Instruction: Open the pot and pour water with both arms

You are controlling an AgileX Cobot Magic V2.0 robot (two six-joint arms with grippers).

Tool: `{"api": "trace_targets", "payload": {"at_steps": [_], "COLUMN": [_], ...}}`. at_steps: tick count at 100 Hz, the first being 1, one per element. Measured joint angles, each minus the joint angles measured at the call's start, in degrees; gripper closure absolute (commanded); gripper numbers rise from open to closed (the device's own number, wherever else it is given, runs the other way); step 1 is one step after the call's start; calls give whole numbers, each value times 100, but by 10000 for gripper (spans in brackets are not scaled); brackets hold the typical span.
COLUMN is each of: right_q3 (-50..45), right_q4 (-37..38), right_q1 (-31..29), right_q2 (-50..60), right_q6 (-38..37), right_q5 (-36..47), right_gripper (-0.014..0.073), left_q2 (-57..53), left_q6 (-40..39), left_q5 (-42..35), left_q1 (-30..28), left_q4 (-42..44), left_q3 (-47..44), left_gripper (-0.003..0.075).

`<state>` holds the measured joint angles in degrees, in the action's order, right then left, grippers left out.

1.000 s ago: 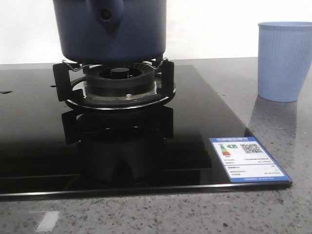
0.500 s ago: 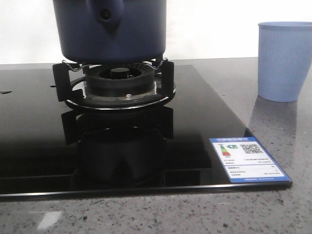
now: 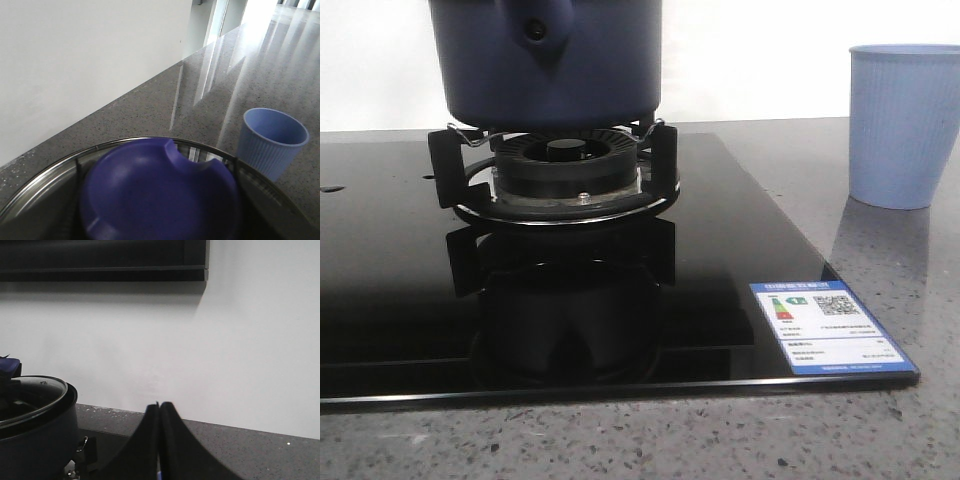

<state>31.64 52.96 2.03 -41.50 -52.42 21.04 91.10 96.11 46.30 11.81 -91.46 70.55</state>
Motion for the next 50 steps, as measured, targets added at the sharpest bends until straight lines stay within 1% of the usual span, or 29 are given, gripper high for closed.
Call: {"api": "trace_targets", "payload": {"at_steps": [29, 50], "right_q3": [-14, -206], "right_q4": [-2, -2], "right_q1": [0, 0], "right_q2": [-23, -23], "right_q6": [0, 0], "right_q5": [0, 0], "right_gripper": [659, 659], "left_q2": [43, 55], "left_q6": [73, 100], "left_q5": [33, 45], "left_q1": [0, 0], "left_q4": [36, 47], "left_q3": [90, 90], "left_gripper": [427, 427]}}
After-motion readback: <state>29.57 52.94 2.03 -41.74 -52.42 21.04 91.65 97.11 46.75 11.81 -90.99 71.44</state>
